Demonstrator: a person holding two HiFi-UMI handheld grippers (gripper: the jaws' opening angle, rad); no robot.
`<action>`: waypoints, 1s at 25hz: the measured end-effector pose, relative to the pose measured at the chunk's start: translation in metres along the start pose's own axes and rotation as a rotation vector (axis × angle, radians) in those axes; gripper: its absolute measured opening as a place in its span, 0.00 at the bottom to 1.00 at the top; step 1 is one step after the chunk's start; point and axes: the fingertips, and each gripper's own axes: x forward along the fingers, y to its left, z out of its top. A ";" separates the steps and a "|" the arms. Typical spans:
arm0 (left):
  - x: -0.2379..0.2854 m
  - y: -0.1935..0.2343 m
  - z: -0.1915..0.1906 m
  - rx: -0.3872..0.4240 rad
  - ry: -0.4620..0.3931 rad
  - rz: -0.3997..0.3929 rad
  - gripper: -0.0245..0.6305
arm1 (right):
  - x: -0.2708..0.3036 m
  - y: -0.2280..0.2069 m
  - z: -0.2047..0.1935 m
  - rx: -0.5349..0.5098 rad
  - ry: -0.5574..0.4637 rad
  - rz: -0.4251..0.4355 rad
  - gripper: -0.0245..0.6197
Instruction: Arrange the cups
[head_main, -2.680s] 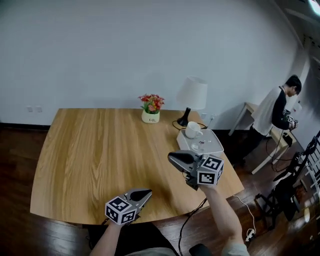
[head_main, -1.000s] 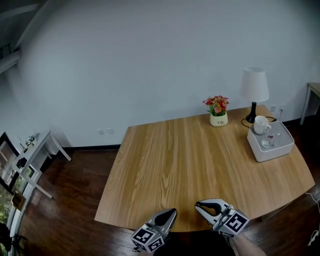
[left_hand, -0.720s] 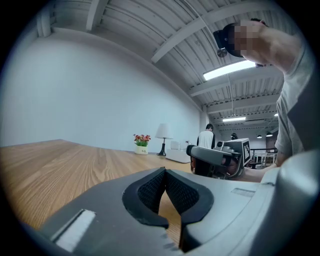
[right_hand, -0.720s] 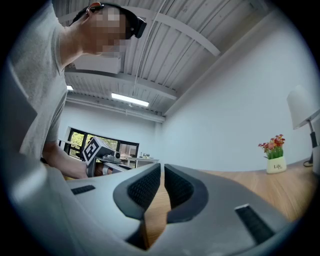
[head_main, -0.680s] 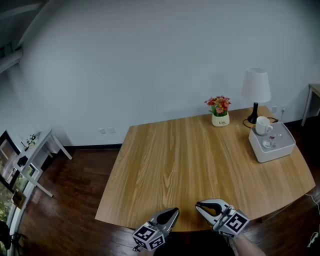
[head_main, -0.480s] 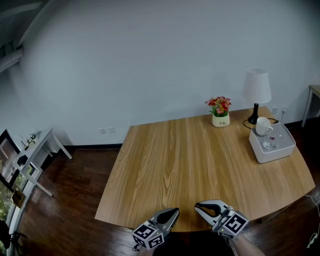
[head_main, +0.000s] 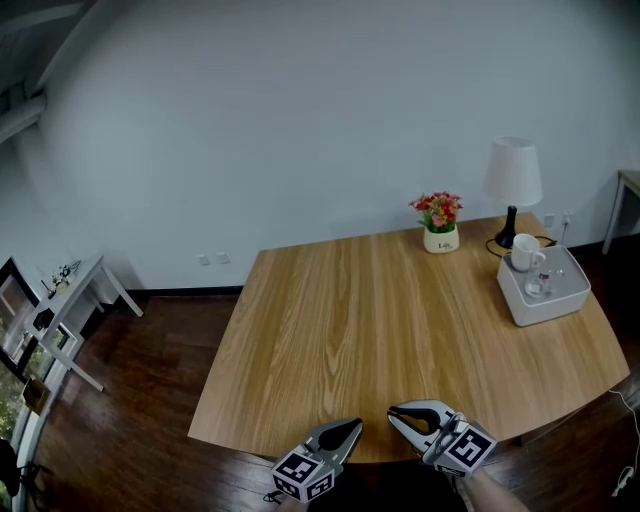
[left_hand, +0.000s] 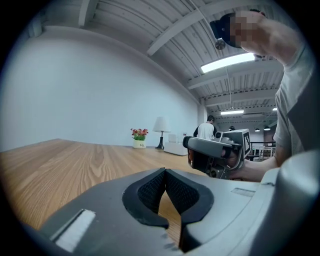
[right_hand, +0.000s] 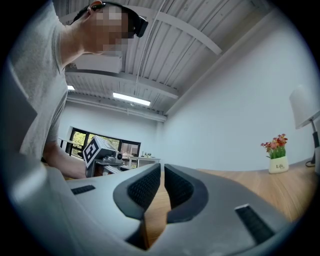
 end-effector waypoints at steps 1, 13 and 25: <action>0.001 0.000 -0.001 0.006 0.012 -0.002 0.05 | 0.001 0.001 0.000 0.008 0.004 0.003 0.07; 0.004 -0.002 -0.006 0.053 0.048 0.028 0.05 | -0.002 0.003 0.002 0.008 -0.003 0.017 0.07; 0.006 -0.004 -0.011 0.119 0.077 0.056 0.05 | -0.005 0.003 0.005 0.010 -0.008 0.024 0.07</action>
